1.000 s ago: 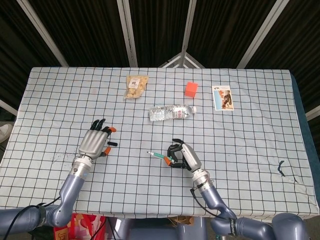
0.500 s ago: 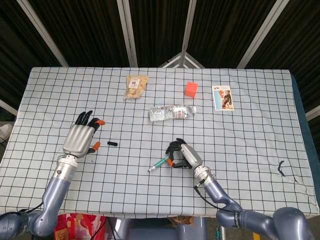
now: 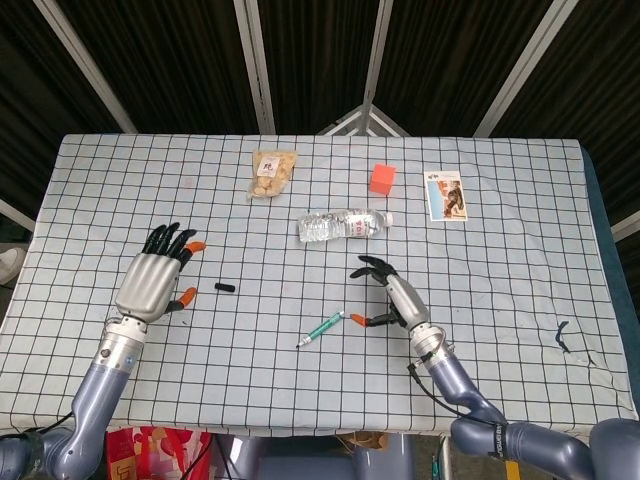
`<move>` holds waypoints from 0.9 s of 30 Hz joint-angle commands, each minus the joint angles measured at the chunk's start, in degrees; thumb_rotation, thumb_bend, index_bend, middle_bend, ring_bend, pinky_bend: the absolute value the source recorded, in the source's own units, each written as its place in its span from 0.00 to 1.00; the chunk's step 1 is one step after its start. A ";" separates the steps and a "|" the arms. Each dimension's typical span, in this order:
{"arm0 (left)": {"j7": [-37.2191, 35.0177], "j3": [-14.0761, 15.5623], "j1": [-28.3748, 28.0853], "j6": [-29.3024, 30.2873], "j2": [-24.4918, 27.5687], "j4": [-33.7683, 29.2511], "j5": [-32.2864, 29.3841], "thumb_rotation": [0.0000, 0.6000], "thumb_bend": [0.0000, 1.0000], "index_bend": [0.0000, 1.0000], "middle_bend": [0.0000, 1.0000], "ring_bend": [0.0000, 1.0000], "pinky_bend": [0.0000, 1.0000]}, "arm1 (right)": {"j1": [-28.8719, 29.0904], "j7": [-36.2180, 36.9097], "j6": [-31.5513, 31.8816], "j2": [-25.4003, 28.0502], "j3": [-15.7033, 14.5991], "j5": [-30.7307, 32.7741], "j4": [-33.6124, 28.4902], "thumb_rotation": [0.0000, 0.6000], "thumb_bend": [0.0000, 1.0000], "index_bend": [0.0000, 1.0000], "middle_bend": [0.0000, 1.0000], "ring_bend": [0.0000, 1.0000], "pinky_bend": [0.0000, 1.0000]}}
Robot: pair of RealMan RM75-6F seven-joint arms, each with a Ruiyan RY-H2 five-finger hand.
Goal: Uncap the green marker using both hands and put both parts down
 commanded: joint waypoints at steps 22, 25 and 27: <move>-17.58 9.14 12.91 7.37 -6.43 22.36 12.45 1.00 0.38 0.17 0.04 0.00 0.00 | -20.96 -40.03 31.10 15.41 -10.25 -4.70 -7.07 1.00 0.20 0.33 0.12 0.10 0.00; -19.84 9.27 13.82 7.35 -6.27 24.37 13.24 1.00 0.38 0.17 0.04 0.00 0.00 | -22.67 -36.28 30.86 16.87 -10.69 -3.95 -5.35 1.00 0.20 0.33 0.12 0.10 0.00; -20.84 9.22 14.51 7.46 -5.91 24.85 13.51 1.00 0.38 0.17 0.04 0.00 0.00 | -23.64 -33.31 30.47 17.69 -10.76 -3.50 -3.96 1.00 0.20 0.33 0.12 0.10 0.00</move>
